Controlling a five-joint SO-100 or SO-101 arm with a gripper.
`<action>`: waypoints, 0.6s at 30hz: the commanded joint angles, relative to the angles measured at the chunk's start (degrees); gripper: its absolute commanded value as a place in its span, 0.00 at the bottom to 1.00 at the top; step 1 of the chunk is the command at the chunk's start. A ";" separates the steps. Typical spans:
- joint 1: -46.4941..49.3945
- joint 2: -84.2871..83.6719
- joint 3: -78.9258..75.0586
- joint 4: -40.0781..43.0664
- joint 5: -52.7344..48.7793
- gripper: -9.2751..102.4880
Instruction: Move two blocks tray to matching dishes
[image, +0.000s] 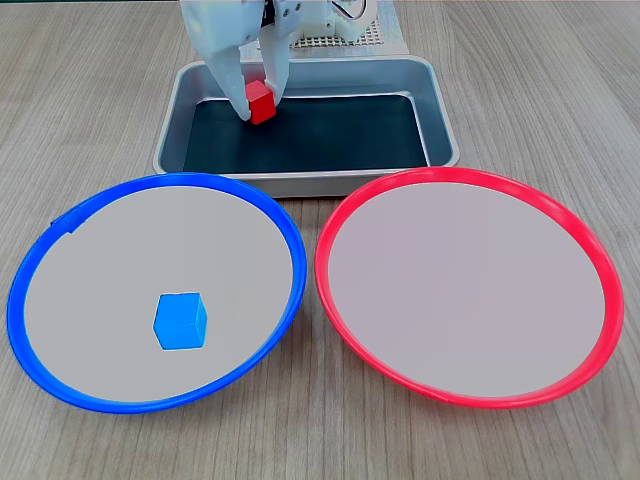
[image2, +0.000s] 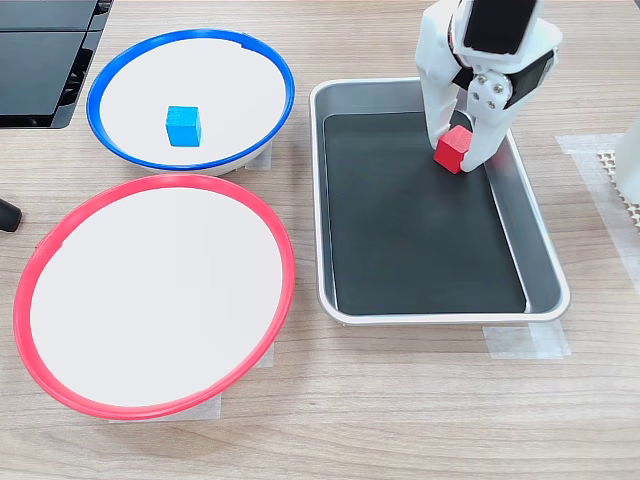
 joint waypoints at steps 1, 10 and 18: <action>-4.13 -0.18 -5.89 1.23 11.34 0.08; -21.01 -22.32 -50.62 -1.93 72.42 0.08; -25.75 -39.64 -61.79 -10.55 81.83 0.24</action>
